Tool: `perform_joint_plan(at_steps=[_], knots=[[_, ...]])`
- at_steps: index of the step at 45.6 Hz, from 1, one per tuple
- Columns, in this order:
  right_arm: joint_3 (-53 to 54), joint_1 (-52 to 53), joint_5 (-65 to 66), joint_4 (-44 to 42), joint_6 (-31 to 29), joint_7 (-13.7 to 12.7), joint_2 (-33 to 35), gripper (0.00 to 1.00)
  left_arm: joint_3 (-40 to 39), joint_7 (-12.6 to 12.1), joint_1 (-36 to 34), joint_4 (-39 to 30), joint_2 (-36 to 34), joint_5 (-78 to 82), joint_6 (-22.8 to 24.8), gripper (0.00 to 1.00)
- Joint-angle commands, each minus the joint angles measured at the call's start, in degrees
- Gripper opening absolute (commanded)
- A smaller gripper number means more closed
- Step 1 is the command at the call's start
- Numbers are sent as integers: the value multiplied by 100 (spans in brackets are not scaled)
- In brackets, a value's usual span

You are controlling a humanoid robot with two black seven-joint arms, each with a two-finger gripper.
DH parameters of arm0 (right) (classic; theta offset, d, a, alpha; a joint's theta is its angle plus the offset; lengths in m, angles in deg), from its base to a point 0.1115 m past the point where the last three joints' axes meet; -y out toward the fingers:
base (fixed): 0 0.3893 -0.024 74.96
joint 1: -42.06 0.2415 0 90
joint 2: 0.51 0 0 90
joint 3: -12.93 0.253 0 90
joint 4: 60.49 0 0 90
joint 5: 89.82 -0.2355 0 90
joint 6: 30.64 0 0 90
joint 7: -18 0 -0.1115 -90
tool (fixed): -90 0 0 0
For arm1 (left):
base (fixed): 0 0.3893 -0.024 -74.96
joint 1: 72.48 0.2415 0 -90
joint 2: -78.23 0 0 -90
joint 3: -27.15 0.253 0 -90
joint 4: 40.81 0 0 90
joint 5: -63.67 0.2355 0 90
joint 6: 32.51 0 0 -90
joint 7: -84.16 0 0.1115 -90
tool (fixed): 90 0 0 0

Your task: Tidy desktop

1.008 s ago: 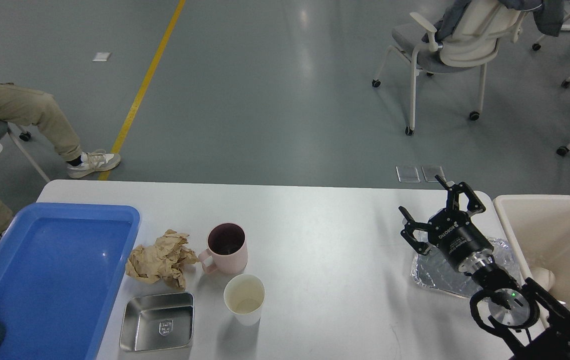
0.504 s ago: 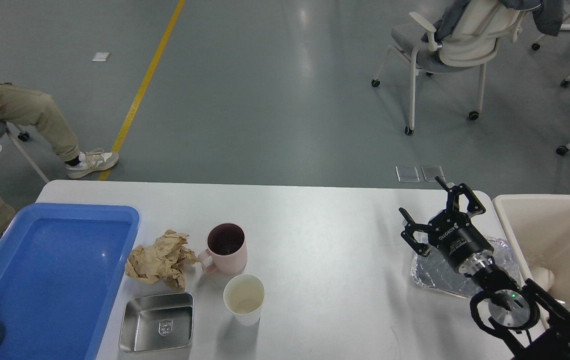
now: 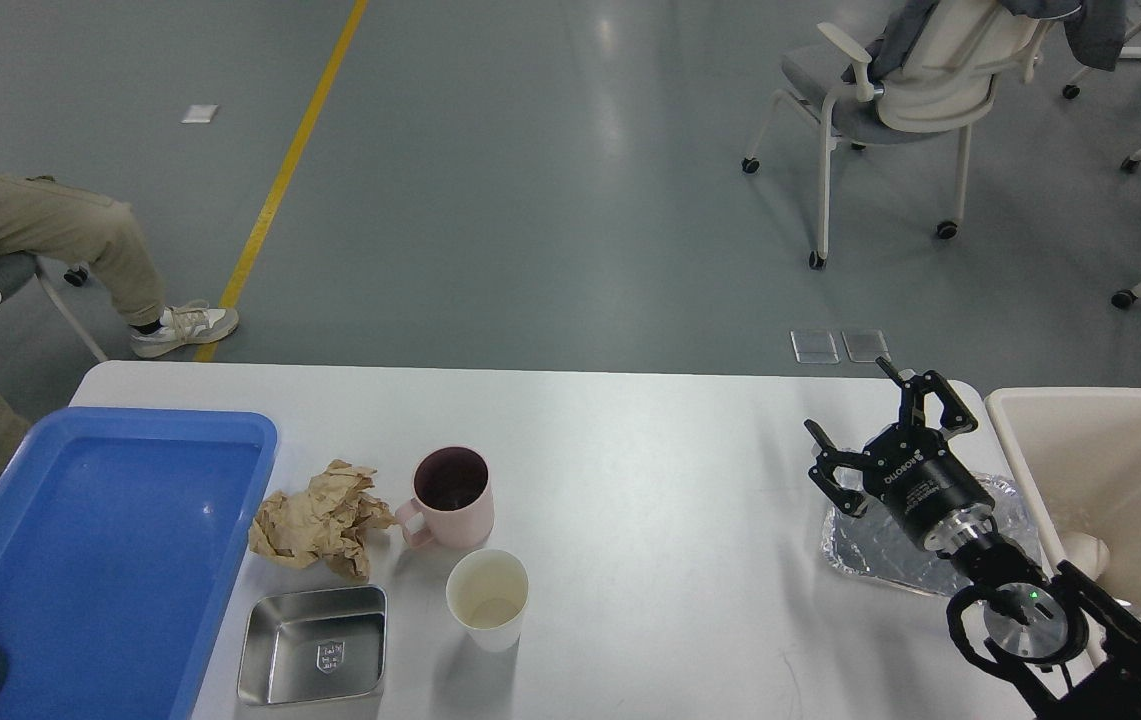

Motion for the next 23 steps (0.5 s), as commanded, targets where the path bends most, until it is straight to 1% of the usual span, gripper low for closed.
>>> perform_joint_plan(at_steps=[1,10,19,23], knots=[[-1,-3,1,0,1,0,-1,100,762,-20,-585,29,384,409,-118,97],[-1,-3,1,0,1,0,34,100,869,-12,-533,2,648,725,-127,97],[-19,6,-7,-8,1,-9,34,100,816,50,-340,-68,595,681,-92,97],[-28,6,1,-8,1,0,34,100,746,-20,-331,-68,560,541,4,97]])
